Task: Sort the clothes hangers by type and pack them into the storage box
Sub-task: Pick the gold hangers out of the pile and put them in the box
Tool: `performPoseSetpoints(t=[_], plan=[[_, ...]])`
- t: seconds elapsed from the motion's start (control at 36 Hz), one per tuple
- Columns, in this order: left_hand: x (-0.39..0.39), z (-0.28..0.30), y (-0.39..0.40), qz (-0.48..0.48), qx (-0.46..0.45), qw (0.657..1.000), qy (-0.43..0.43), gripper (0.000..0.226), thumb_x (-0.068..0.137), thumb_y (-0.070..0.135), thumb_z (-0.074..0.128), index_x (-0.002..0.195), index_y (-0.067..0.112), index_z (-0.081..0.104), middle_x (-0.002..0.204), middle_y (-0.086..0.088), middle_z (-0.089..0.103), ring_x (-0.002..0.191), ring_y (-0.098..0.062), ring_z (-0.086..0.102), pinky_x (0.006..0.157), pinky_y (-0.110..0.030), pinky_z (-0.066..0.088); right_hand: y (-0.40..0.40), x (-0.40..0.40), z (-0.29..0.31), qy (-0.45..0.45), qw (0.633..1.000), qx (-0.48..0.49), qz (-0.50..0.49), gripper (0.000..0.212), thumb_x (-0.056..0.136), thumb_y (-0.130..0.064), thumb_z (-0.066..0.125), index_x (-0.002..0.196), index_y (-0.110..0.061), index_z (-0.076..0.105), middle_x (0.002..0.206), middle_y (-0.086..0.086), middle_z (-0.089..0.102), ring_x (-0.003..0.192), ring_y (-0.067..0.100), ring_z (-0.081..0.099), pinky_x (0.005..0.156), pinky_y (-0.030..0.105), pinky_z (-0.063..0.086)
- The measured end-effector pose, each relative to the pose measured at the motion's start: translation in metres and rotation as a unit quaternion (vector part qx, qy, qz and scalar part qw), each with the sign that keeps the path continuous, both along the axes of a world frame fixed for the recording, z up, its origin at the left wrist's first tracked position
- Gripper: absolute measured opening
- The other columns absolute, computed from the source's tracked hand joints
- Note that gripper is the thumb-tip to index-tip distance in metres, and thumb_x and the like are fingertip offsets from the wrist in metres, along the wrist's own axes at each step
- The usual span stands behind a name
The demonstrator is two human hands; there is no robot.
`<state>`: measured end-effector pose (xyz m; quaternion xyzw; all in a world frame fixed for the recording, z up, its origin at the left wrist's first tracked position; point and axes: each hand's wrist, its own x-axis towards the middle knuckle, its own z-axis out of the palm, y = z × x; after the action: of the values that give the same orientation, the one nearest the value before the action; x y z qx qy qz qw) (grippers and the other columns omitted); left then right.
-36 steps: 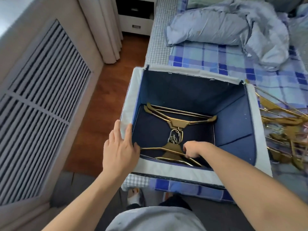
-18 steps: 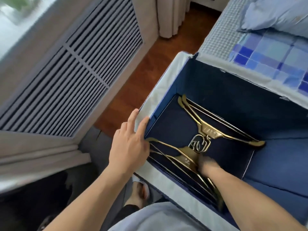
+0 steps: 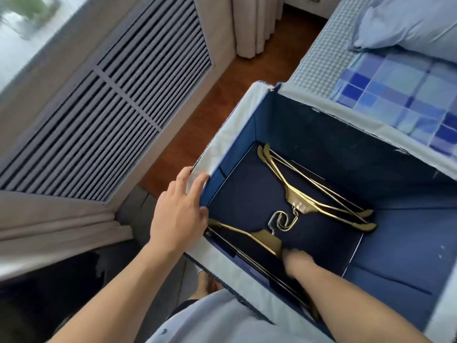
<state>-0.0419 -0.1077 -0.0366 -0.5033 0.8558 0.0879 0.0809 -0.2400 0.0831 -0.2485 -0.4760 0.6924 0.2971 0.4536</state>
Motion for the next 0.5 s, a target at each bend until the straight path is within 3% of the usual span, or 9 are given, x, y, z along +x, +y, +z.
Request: performPoseSetpoints(t=[0.22, 0.33, 0.5], plan=[[0.001, 0.001, 0.001, -0.006, 0.0, 1.0, 0.013, 0.065, 0.087, 0.029, 0.061, 0.147, 0.029, 0.035, 0.158, -0.009, 0.029, 0.123, -0.033, 0.052, 0.092, -0.042, 0.05, -0.013, -0.007, 0.007, -0.006, 1.0, 0.019, -0.024, 0.05, 0.091, -0.017, 0.062, 0.139, -0.012, 0.046, 0.139, 0.01, 0.054, 0.128, 0.028, 0.054, 0.101, 0.037, 0.047], [0.001, 0.002, 0.001, -0.001, 0.002, 1.0, 0.022, 0.066, 0.088, 0.03, 0.061, 0.148, 0.031, 0.034, 0.16, -0.009, 0.028, 0.126, -0.032, 0.05, 0.094, -0.04, 0.049, -0.026, -0.016, 0.017, -0.016, 0.998, 0.03, -0.058, 0.038, 0.09, -0.017, 0.061, 0.127, -0.012, 0.057, 0.127, 0.009, 0.061, 0.116, 0.027, 0.061, 0.094, 0.035, 0.051], [0.005, 0.007, 0.003, -0.014, 0.007, 0.999, 0.045, 0.063, 0.086, 0.026, 0.062, 0.144, 0.03, 0.038, 0.158, -0.011, 0.031, 0.124, -0.034, 0.052, 0.092, -0.042, 0.05, -0.032, -0.039, 0.036, -0.002, 0.98, -0.022, -0.196, 0.035, 0.087, -0.025, 0.065, 0.119, -0.011, 0.062, 0.121, 0.011, 0.065, 0.109, 0.03, 0.065, 0.081, 0.029, 0.05]])
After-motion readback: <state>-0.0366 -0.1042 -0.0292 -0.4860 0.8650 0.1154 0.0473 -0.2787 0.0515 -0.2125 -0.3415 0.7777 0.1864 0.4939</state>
